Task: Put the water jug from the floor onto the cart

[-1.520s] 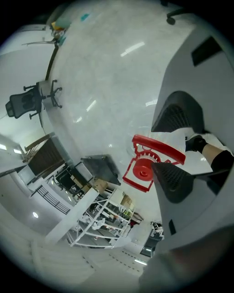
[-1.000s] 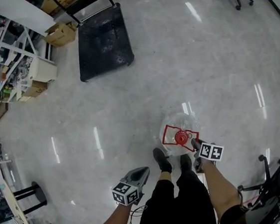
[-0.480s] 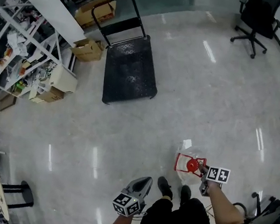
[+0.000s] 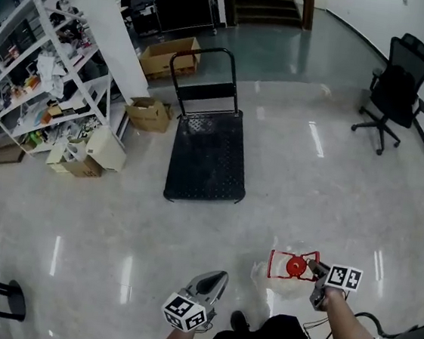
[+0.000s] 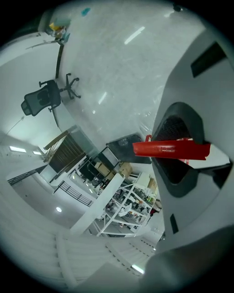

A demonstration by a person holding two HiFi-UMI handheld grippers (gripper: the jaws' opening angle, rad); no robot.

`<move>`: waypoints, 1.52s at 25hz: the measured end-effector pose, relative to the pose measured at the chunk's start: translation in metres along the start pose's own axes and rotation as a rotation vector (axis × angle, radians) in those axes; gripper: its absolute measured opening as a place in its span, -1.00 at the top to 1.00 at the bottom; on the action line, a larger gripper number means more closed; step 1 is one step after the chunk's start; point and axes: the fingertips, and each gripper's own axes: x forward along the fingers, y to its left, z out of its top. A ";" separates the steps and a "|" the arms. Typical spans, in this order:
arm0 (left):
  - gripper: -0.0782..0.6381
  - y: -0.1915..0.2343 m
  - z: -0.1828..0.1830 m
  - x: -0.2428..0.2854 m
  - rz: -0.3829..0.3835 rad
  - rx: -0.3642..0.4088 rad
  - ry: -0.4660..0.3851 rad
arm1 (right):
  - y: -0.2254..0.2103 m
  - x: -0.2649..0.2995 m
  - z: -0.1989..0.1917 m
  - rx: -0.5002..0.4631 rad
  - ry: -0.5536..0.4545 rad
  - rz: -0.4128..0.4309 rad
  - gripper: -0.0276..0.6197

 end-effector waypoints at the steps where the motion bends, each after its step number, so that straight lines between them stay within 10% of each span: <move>1: 0.79 0.007 0.013 0.003 -0.001 0.010 -0.019 | 0.013 0.006 0.015 -0.001 -0.013 0.020 0.66; 20: 0.79 0.144 0.191 0.130 0.302 0.047 -0.201 | 0.210 0.232 0.237 -0.191 0.165 0.341 0.66; 28: 0.79 0.234 0.215 0.132 0.412 -0.002 -0.209 | 0.269 0.347 0.274 -0.270 0.240 0.345 0.66; 38: 0.79 0.368 0.259 0.132 0.366 0.003 -0.220 | 0.334 0.488 0.316 -0.276 0.227 0.261 0.66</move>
